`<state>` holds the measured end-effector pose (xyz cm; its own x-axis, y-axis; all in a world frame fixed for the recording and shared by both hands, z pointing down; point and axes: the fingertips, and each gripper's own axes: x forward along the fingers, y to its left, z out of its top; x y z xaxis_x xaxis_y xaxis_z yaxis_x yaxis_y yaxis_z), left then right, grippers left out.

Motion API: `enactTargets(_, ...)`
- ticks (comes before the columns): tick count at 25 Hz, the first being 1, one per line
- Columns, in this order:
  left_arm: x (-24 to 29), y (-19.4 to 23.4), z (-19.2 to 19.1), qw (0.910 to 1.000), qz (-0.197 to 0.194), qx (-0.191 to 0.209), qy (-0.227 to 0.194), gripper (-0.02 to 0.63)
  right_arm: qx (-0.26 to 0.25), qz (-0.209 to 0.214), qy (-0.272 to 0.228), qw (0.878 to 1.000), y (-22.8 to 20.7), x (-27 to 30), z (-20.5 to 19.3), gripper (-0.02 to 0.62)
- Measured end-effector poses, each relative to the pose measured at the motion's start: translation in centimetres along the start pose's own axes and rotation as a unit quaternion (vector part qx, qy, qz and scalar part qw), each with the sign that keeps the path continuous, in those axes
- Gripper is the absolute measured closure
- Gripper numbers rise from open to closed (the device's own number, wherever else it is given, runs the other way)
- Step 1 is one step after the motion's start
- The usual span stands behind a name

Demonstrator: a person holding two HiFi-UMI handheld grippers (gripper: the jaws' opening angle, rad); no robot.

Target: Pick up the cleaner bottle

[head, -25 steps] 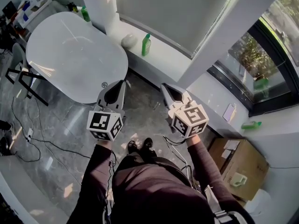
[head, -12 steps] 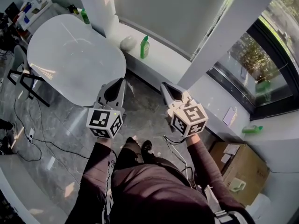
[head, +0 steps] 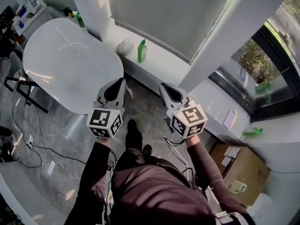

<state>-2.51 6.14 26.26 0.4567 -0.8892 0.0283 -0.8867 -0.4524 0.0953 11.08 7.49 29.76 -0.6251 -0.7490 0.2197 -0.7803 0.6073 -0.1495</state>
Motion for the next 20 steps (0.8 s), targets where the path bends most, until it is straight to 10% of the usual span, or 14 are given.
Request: enactTargets(20, 13.2, 10.0, -2.7, 0.9978, -0.045, -0.017, 0.046, 0.598, 0.026, -0.041, 0.043, 0.998, -5.7, 13.8, 0.4, 0.594)
